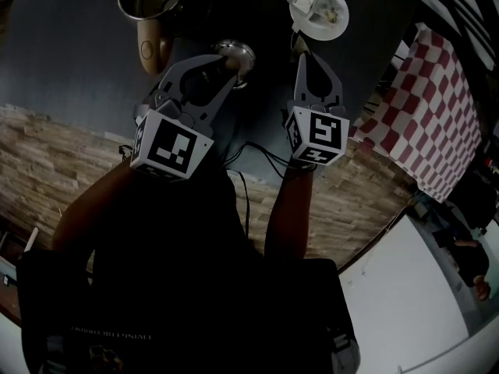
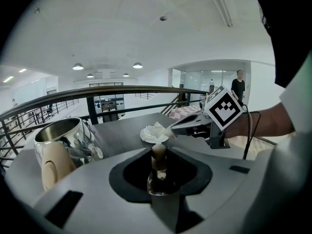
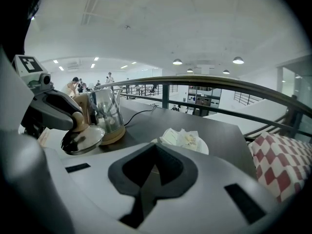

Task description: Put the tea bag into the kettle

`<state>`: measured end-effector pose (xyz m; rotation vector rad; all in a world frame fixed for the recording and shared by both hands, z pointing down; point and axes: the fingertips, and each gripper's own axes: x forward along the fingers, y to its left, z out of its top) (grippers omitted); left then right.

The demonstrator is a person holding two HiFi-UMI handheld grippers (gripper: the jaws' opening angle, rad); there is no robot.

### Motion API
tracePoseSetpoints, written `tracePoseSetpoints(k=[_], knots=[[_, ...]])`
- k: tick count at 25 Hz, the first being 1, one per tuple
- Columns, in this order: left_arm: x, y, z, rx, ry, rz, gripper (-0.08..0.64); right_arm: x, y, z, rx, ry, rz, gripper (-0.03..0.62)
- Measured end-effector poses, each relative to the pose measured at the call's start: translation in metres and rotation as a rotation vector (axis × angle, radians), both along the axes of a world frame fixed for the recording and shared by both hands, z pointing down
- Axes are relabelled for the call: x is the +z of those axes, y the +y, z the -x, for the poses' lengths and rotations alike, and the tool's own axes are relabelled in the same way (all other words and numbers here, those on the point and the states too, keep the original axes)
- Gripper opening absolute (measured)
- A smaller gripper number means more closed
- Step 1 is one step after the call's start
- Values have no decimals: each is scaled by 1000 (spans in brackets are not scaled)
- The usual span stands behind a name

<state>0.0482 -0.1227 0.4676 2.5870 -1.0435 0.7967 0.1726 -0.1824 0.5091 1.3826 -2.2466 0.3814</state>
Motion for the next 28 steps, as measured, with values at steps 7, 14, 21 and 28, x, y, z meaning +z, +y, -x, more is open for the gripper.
tracePoseSetpoints(k=[7, 14, 21, 28], knots=[[-10, 16, 13, 0, 12, -15, 100, -16, 14, 15, -9, 10, -18, 17], [-30, 20, 26, -5, 30, -51, 100, -40, 26, 32, -24, 16, -48, 17], [-58, 22, 46, -52, 66, -89, 100, -80, 27, 50, -45, 20, -118, 17], [-93, 30, 84, -123, 110, -141, 100, -130, 25, 86, -101, 33, -206, 15]])
